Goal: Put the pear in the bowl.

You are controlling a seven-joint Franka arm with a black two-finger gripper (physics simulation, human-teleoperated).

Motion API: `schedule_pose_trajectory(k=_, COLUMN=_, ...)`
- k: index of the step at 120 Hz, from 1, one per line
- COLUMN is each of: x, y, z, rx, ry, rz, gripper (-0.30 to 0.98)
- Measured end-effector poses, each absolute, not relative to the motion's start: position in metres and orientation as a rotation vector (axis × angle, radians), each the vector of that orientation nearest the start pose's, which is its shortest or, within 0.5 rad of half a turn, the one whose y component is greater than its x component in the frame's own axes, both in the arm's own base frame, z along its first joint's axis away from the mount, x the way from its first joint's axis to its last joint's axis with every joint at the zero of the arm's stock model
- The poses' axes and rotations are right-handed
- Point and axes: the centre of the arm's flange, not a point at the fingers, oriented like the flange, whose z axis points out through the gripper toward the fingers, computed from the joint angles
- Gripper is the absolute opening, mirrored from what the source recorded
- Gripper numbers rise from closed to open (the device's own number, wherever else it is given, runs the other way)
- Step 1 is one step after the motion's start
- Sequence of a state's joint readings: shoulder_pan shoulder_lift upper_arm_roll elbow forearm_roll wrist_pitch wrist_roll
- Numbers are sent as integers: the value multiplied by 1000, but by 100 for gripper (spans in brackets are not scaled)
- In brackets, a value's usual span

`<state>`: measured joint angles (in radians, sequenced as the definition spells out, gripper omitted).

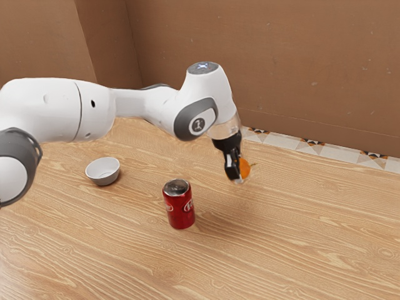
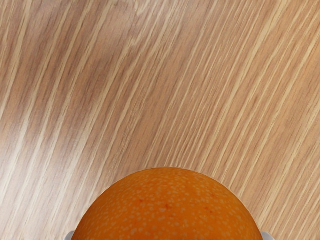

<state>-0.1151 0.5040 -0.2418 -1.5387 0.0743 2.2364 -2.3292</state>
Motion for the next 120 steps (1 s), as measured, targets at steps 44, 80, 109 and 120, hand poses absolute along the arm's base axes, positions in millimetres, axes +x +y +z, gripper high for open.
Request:
schedule_pose_trajectory(k=44, x=694, y=-30, z=442, rx=1471, ry=2684, rz=-3, gripper=29)
schedule_pose_trajectory(k=80, x=669, y=73, z=410, rx=1475, ry=2810, rz=-61, gripper=29)
schedule_pose_trajectory(k=109, x=653, y=159, z=368, rx=1436, ry=2894, rz=-133, gripper=30)
schedule_pose_trajectory(k=120, x=648, y=180, z=355, rx=1438, ry=2912, rz=-151, gripper=30)
